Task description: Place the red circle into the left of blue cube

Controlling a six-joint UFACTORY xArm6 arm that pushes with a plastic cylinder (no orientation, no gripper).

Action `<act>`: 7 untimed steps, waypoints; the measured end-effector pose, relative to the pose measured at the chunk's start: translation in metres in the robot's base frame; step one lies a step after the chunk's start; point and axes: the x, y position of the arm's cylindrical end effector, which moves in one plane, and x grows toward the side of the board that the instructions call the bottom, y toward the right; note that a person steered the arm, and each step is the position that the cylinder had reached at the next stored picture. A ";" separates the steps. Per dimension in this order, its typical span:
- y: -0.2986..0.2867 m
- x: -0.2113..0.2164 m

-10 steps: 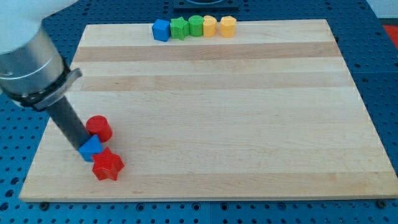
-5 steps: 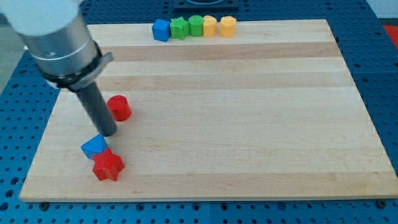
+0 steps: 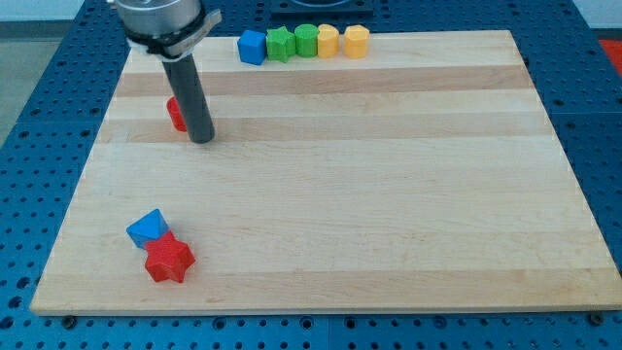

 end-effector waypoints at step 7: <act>-0.033 -0.129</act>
